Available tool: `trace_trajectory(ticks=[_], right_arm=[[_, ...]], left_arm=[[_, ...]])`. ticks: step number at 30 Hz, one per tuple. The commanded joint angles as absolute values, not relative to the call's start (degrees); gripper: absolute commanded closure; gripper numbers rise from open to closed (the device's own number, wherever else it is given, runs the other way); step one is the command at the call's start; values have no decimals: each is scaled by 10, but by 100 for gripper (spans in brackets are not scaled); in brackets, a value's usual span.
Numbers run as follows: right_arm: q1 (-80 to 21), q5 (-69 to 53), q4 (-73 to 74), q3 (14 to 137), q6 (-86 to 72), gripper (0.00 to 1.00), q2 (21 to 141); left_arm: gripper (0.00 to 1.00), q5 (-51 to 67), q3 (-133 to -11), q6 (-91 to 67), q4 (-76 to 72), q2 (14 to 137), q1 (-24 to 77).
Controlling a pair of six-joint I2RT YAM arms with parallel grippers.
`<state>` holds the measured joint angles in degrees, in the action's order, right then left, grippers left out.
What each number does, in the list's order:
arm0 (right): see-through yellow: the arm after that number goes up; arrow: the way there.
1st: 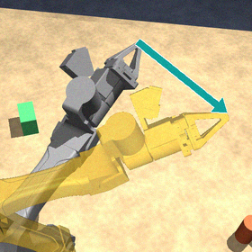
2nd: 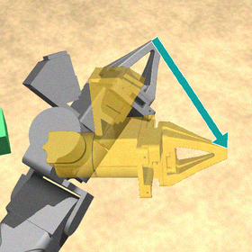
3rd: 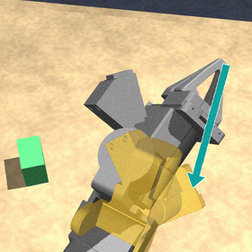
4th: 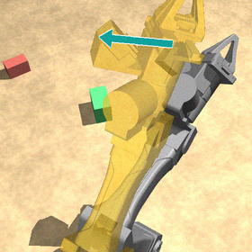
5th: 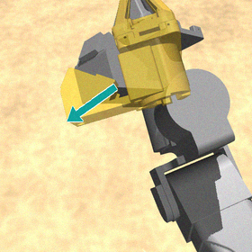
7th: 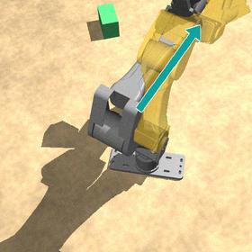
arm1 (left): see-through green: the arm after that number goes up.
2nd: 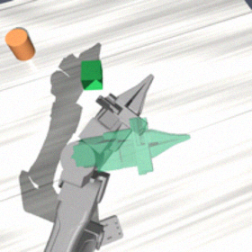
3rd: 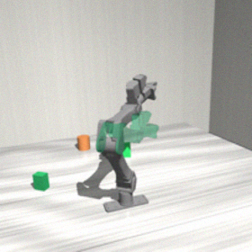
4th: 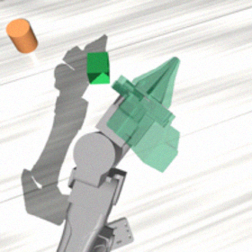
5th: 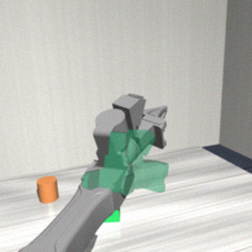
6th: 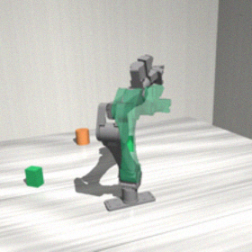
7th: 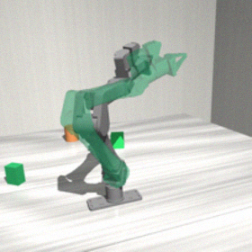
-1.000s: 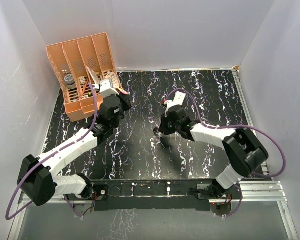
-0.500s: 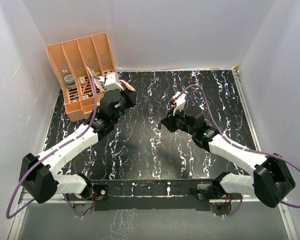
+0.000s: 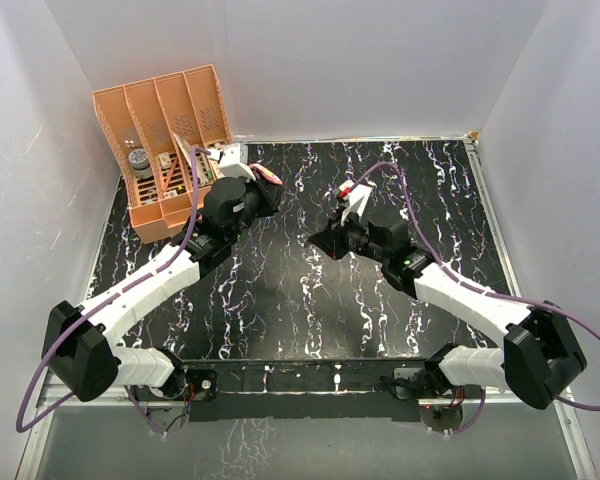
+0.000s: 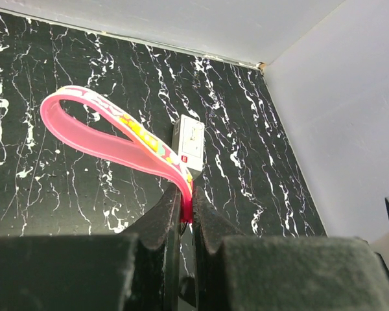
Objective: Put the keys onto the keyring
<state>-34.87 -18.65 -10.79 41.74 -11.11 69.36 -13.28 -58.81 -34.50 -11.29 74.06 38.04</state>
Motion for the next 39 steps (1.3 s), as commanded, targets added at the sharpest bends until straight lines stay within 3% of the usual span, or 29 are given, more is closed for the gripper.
trace_trajectory(ticks=[1,10,39], right_arm=[[-352,-218,-181,468,-163,100,714],[-352,-258,-233,523,-262,100,766],[-352,-210,-209,565,-362,100,790]], left_arm=[[100,-107,-597,-341,-135,733,382],[100,-88,-591,-338,-149,736,381],[100,-62,-518,-307,-252,683,381]])
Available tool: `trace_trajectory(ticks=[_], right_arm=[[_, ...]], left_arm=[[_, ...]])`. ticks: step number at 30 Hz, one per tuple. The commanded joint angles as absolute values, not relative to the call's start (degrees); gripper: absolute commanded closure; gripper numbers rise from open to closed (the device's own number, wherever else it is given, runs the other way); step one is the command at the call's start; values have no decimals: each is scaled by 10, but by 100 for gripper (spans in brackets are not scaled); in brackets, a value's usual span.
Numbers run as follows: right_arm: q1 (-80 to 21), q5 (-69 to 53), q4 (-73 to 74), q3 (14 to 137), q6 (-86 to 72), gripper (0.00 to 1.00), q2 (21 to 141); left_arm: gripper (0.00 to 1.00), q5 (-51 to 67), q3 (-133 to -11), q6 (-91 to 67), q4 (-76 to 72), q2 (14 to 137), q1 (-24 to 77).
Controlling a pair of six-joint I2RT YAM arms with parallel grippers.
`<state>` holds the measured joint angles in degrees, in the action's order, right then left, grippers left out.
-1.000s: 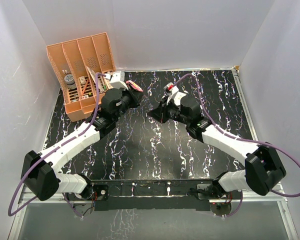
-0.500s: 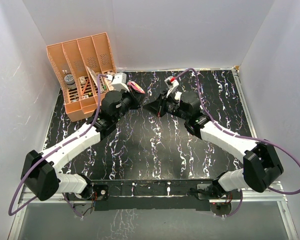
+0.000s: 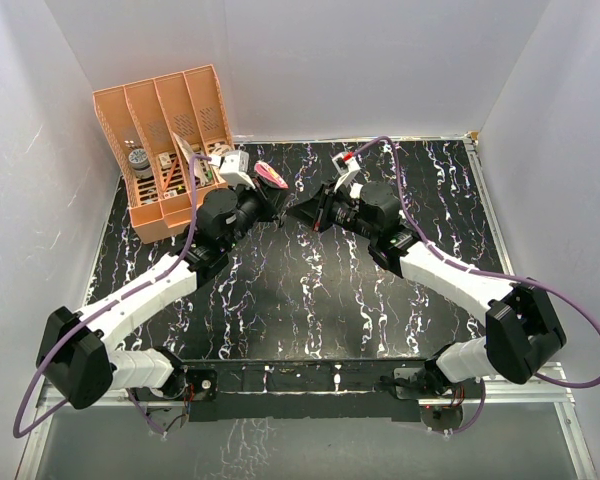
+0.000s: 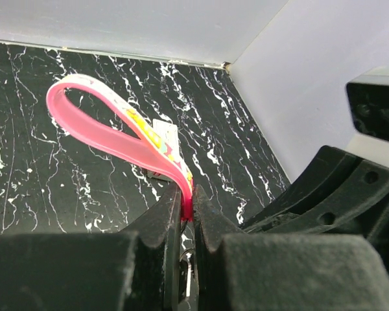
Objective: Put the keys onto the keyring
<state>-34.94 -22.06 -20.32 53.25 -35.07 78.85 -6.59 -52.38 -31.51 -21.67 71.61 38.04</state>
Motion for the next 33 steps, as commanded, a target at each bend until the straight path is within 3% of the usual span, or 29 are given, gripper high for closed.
trace_trajectory(ticks=[1,33], right_arm=[[-352,-211,-210,564,-364,100,790],[-352,-211,-214,567,-369,100,776]], left_arm=[[100,-62,-518,-306,-252,682,382],[100,-51,-526,-302,-244,697,381]])
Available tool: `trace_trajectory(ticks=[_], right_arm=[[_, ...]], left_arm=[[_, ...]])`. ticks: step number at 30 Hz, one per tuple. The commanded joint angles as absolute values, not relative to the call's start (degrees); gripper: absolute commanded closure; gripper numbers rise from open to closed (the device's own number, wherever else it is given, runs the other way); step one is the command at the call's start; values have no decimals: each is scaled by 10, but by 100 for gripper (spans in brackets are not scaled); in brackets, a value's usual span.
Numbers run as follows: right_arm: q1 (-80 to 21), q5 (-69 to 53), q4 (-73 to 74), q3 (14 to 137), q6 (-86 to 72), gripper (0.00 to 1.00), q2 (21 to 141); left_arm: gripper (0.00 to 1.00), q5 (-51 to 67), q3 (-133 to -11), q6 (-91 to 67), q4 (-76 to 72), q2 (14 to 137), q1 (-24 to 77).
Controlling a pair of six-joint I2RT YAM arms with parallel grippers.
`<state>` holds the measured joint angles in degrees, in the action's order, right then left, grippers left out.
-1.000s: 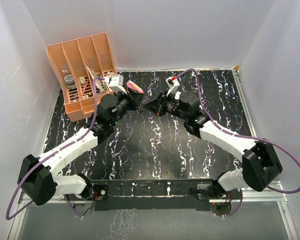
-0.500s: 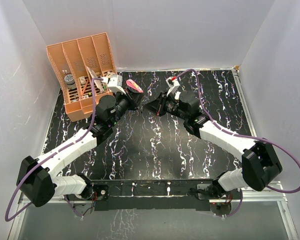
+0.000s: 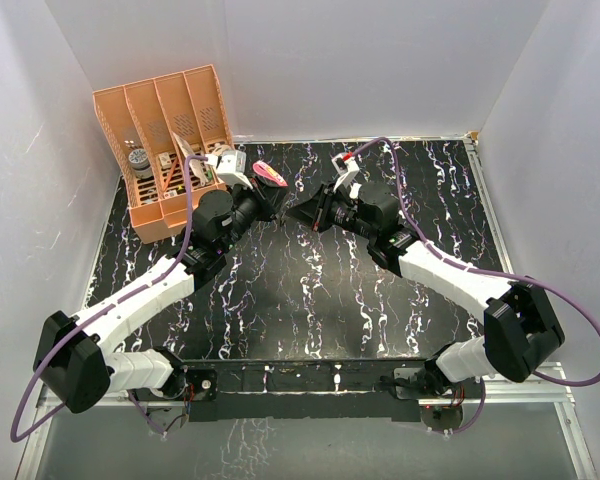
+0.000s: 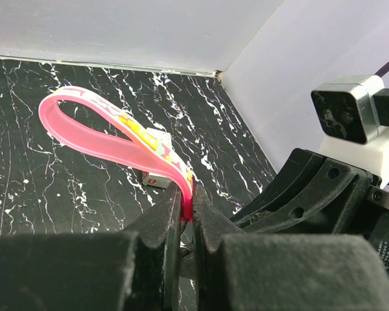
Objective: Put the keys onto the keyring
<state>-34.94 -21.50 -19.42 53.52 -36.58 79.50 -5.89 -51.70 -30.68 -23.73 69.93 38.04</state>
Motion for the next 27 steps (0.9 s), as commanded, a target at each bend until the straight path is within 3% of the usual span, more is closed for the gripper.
trace_trajectory(ticks=[1,27], right_arm=[[-352,-212,-214,567,-368,100,776],[-352,-204,-208,566,-365,100,768]], left_arm=[[100,-51,-526,-302,-243,698,381],[100,-49,-524,-294,-239,696,381]])
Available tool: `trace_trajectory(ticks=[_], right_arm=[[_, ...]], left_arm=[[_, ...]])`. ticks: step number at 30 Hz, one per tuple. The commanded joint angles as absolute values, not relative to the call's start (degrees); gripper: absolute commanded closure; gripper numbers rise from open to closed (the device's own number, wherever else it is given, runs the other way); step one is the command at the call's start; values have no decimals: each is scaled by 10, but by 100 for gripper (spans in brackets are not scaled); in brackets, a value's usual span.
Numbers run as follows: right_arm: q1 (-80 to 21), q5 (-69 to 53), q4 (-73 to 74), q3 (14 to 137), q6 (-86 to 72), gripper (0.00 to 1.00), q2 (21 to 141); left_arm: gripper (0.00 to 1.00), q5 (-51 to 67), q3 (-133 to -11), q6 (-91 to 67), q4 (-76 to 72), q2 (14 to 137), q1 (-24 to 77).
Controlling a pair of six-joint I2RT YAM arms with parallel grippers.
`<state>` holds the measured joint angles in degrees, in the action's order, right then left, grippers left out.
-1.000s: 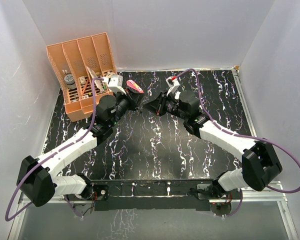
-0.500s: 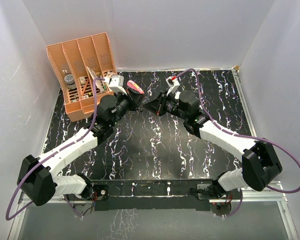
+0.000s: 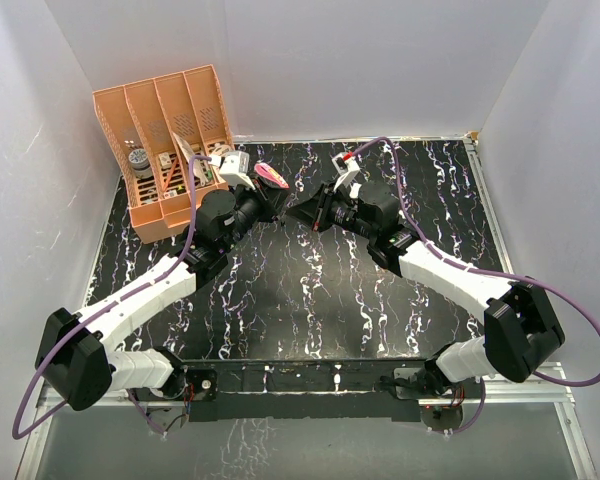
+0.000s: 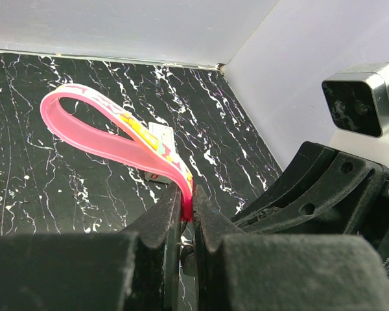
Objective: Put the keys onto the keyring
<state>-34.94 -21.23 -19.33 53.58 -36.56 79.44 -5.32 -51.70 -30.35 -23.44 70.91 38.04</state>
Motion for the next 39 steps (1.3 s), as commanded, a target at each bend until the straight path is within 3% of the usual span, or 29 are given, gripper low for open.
trace_trajectory(ticks=[1,39], right_arm=[[-352,-203,-207,567,-366,100,768],[-344,-192,-202,563,-365,100,779]], left_arm=[[100,-48,-524,-293,-239,696,381],[100,-23,-528,-285,-237,683,381]])
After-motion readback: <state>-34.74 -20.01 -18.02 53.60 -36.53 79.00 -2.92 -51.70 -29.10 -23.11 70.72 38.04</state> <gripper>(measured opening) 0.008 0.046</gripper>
